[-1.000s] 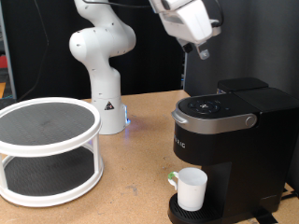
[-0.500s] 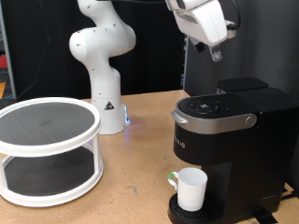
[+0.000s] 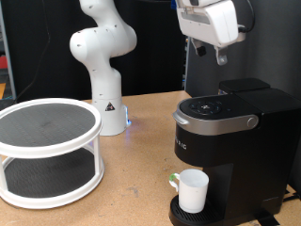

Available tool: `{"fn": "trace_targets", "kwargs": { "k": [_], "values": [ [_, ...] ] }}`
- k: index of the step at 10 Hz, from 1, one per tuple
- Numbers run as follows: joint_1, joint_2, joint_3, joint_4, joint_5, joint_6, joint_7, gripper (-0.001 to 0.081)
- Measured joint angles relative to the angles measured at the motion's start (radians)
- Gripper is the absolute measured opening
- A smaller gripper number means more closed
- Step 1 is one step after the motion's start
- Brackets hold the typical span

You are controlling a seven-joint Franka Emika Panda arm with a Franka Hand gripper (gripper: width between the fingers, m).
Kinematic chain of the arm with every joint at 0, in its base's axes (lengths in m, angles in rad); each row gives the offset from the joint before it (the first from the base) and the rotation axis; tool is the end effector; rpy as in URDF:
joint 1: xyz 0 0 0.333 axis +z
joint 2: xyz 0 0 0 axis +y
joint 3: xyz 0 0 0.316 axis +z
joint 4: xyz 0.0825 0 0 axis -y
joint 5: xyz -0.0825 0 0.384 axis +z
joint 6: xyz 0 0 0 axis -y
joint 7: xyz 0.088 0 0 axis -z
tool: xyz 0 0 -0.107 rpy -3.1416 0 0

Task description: Make a cup of coffee with the keurig machine

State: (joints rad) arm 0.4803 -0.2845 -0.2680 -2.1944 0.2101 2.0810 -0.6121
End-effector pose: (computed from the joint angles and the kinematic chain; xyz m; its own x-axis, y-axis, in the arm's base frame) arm 0.4758 0.1045 0.5157 0.7234 0.6351 0.2708 0.6821 -0.7183 -0.1375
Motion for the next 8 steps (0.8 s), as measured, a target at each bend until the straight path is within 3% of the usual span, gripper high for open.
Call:
{"fn": "trace_targets", "kwargs": {
  "k": [4,8],
  "values": [
    [0.0,0.056,0.001,0.085,-0.009,-0.021,0.011,0.0807],
    [-0.002,0.085,-0.003,0.118,-0.009,-0.042,0.011,0.0807]
  ]
}}
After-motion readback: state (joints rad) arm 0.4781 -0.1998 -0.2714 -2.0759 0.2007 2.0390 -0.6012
